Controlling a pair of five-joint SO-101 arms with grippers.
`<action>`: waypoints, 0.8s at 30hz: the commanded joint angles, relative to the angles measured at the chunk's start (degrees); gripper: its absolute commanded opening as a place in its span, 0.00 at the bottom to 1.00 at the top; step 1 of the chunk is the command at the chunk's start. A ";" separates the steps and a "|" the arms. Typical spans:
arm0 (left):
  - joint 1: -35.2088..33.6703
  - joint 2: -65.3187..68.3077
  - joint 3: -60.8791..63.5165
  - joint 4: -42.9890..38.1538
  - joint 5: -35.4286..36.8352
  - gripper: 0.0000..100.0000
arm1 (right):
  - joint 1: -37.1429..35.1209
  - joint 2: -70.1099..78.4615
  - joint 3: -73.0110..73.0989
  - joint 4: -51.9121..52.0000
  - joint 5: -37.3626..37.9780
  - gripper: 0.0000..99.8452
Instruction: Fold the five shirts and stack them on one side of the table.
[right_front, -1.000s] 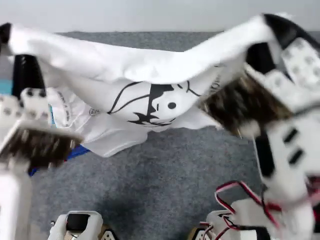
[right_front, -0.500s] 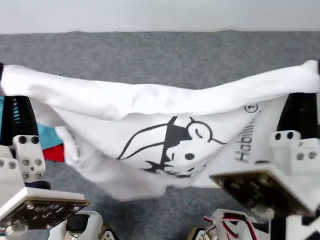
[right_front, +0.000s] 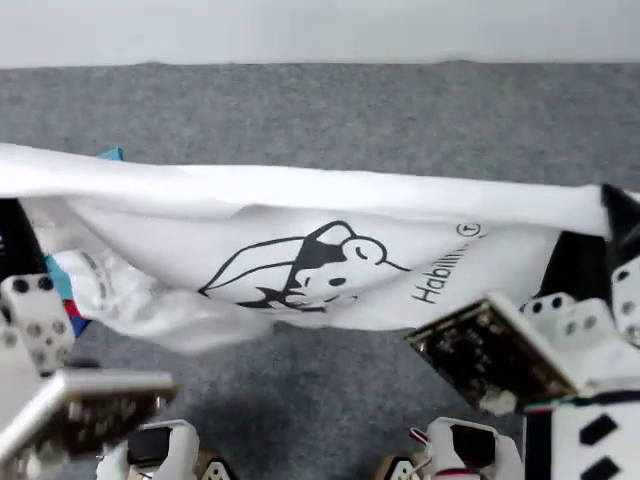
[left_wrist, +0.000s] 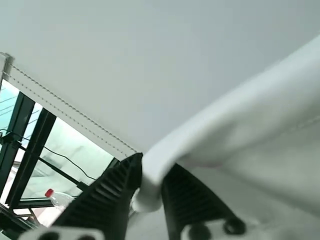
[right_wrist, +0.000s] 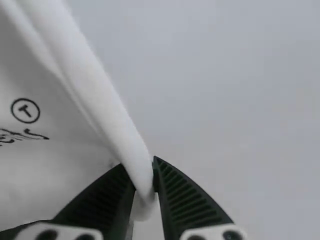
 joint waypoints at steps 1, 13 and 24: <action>-0.62 -0.26 -1.98 0.00 -0.70 0.01 | 0.57 -1.71 0.88 2.15 0.53 0.01; -0.62 0.97 -5.85 1.85 -0.79 0.01 | 0.57 -4.88 1.76 2.07 0.53 0.01; -0.53 12.04 21.67 -2.99 -6.07 0.01 | -2.51 8.75 23.91 -7.60 0.62 0.01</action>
